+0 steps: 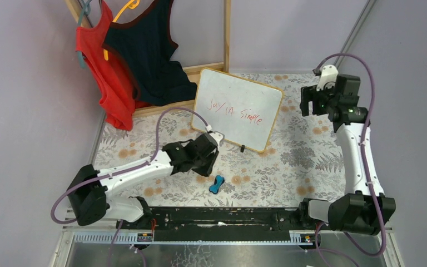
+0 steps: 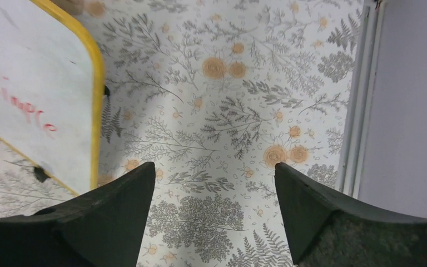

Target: Erase the whiteboard

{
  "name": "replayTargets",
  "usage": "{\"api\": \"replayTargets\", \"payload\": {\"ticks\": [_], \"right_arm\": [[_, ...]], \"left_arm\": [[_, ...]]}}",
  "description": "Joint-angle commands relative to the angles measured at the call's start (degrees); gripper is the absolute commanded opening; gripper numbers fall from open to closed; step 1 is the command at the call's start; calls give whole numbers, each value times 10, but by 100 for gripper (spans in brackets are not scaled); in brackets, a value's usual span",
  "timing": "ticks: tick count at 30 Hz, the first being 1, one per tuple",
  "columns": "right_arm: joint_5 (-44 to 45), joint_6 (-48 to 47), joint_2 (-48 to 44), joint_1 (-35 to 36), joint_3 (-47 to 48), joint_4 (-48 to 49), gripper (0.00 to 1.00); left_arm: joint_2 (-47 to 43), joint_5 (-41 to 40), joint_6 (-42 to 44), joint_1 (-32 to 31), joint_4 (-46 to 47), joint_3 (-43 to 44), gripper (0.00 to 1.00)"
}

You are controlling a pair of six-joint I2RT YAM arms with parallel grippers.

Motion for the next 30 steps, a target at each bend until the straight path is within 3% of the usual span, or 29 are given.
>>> {"api": "replayTargets", "payload": {"ticks": [1,4,8,16,25,30], "right_arm": [[-68,15,-5,-16,95,-116,85],[-84,51,-12,-18,97,-113,76],[-95,87,-41,-18,55,-76,67],[-83,100,-42,-18,19,-52,73],[-80,98,-38,-18,15,-50,75],[-79,97,-43,-18,9,-48,75]], "left_arm": [[27,-23,-8,-42,66,-30,26],[38,-25,-22,-62,98,-50,29],[13,29,-48,-63,173,-102,42],[-7,6,-69,-72,141,-107,45],[116,-39,-22,-117,98,-27,45],[112,-54,-14,-118,89,-20,44]]}}
